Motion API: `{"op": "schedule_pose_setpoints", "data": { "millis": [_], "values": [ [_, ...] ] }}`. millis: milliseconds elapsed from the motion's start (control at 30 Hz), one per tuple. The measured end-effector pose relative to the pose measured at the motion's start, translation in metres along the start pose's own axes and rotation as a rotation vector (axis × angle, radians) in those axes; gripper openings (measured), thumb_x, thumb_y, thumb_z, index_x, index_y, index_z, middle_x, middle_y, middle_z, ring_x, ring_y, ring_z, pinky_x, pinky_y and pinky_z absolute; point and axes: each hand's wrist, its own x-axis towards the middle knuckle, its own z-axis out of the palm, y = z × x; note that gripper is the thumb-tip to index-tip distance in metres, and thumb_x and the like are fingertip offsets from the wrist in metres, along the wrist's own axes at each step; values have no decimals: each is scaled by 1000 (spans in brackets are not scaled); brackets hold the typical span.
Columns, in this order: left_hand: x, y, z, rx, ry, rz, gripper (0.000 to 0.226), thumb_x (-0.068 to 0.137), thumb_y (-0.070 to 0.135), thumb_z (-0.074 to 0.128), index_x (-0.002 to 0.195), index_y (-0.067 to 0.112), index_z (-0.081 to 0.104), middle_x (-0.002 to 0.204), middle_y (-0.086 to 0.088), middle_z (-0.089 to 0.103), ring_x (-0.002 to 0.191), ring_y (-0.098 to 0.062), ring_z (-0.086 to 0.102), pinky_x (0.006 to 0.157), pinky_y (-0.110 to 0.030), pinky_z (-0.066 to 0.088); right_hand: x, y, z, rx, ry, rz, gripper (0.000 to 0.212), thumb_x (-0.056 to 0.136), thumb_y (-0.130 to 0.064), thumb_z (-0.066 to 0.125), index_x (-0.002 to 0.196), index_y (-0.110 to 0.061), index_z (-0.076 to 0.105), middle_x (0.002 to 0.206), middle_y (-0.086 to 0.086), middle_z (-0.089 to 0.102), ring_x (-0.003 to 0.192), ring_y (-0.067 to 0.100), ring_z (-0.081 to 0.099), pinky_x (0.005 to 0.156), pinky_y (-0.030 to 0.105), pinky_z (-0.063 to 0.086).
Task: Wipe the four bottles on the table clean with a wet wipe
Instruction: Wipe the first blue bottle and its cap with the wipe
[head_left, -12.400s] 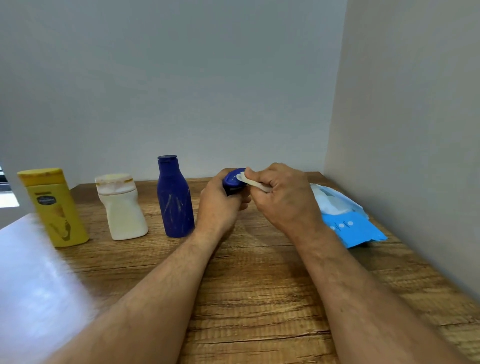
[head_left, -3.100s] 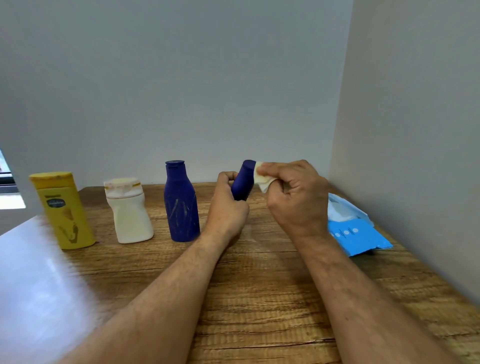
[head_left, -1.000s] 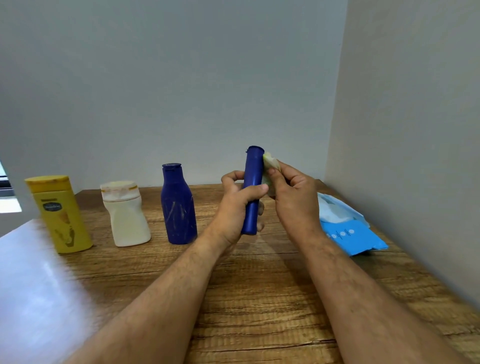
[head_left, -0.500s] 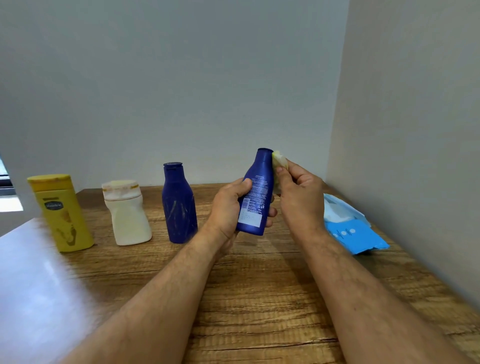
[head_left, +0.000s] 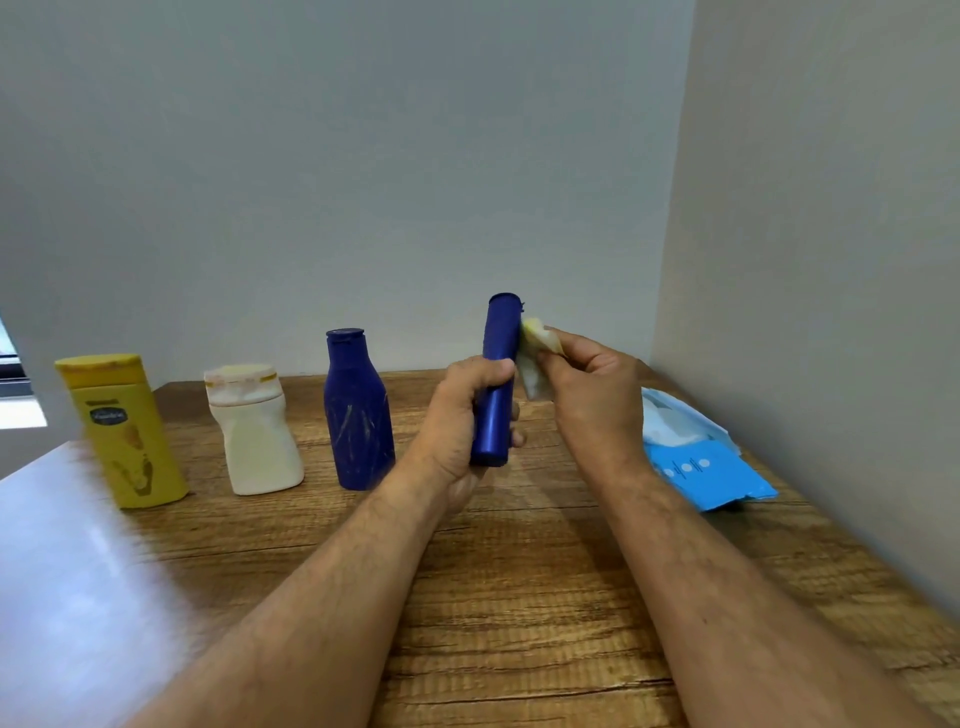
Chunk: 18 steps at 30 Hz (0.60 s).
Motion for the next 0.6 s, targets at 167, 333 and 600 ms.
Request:
{"op": "schedule_pose_setpoints", "data": {
  "millis": [167, 333, 600],
  "values": [
    [3, 1, 1, 12, 81, -2, 34, 100, 35, 53, 121, 11, 63, 104, -12, 67, 91, -22, 62, 78, -37, 54, -9, -2, -2, -123, -131, -121, 22, 91, -11, 67, 108, -21, 75, 98, -14, 73, 85, -6, 66, 62, 4, 47],
    [7, 4, -5, -26, 83, -54, 35, 105, 33, 47, 119, 7, 64, 96, -11, 73, 89, -23, 70, 87, -43, 57, -12, 3, -4, -422, -178, -287, 22, 84, -14, 67, 97, -27, 79, 86, -12, 76, 67, 3, 66, 61, 15, 53],
    [7, -4, 0, -2, 21, -19, 29, 107, 26, 42, 118, 16, 67, 98, -5, 78, 89, -19, 72, 81, -40, 58, -10, 1, -1, -380, -32, -317, 27, 94, -20, 61, 118, -27, 70, 108, -6, 74, 89, 8, 68, 80, 27, 59]
  ]
}}
